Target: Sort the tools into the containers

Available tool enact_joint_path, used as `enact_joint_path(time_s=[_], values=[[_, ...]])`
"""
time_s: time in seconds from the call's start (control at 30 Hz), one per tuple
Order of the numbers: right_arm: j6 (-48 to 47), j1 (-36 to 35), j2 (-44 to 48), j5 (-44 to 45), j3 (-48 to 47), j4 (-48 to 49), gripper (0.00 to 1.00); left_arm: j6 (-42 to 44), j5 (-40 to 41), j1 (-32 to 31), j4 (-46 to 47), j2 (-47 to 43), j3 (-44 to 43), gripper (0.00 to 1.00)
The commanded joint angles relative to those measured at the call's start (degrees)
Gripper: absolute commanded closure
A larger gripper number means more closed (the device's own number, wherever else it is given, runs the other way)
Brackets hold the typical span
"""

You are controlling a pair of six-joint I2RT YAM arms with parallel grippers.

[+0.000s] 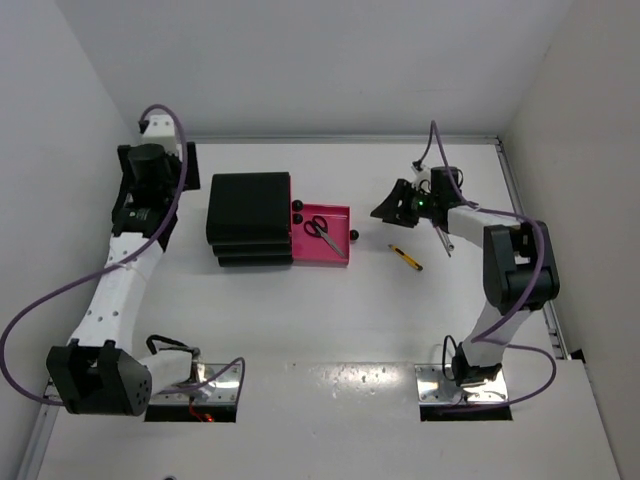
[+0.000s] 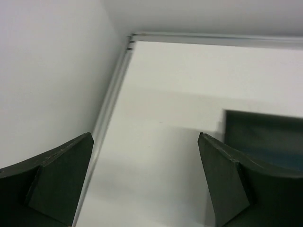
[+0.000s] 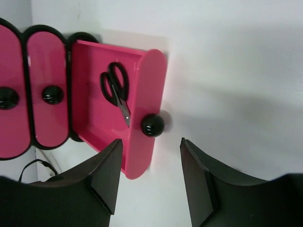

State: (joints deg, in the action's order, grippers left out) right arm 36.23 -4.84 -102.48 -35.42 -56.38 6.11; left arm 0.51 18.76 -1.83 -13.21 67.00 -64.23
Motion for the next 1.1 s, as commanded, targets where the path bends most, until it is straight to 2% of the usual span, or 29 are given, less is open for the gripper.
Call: enact_joint_path(time_s=[0.0, 0.07, 0.17, 0.33, 0.73, 1.07], values=[[-0.19, -1.13, -0.96, 3.15, -0.66, -2.76, 0.48, -1.39, 4.88, 3.93, -1.28, 1.02, -1.34, 0.0], [-0.19, -1.74, -1.76, 4.75, -0.66, -2.16, 0.48, -1.39, 4.88, 5.6, -1.29, 1.81, 0.49, 0.0], [-0.19, -2.8, -5.09, 7.55, -2.67, -2.68, 0.48, -0.17, -0.02, 9.11, -0.77, 3.22, 3.48, 0.0], [-0.19, -3.85, -8.62, 10.11, -4.53, -3.48, 0.48, -0.16, -1.54, 11.22, -0.15, 5.95, 5.42, 0.0], [1.57, -6.23, -15.73, 10.11, -10.41, -0.22, 0.48, 1.51, -6.28, 11.23, 4.25, 10.42, 12.01, 0.0], [0.43, -11.59, -19.6, 6.06, -16.74, -3.82, 0.48, 0.37, -9.54, 11.23, 4.78, 12.09, 14.3, 0.0]])
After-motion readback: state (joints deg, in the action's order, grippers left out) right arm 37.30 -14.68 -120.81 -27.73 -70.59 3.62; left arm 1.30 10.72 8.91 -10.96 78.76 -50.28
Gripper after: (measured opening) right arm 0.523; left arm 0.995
